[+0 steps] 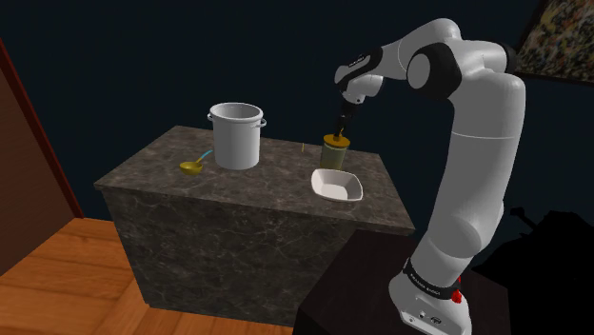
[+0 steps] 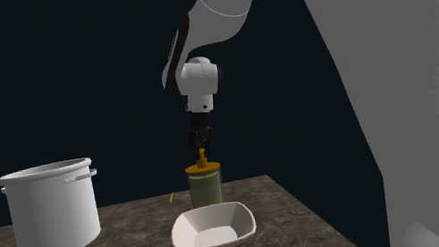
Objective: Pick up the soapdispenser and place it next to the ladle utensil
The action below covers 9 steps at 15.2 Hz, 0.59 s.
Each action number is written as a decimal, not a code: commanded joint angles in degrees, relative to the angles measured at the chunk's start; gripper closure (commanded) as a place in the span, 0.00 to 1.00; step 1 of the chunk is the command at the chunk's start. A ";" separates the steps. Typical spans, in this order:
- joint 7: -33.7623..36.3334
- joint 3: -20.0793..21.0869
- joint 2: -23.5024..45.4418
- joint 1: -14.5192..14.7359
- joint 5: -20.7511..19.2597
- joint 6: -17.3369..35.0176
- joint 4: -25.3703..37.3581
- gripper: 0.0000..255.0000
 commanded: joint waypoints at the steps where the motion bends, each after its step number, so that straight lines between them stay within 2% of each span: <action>1: -0.03 0.01 0.02 0.01 0.04 0.16 -0.12 0.00; 5: -0.02 0.01 0.01 0.01 0.03 0.15 -0.11 0.00; 6: -0.02 0.01 0.01 0.01 0.03 0.15 -0.11 1.00; 9: -0.04 0.01 0.02 0.00 0.04 0.15 -0.11 1.00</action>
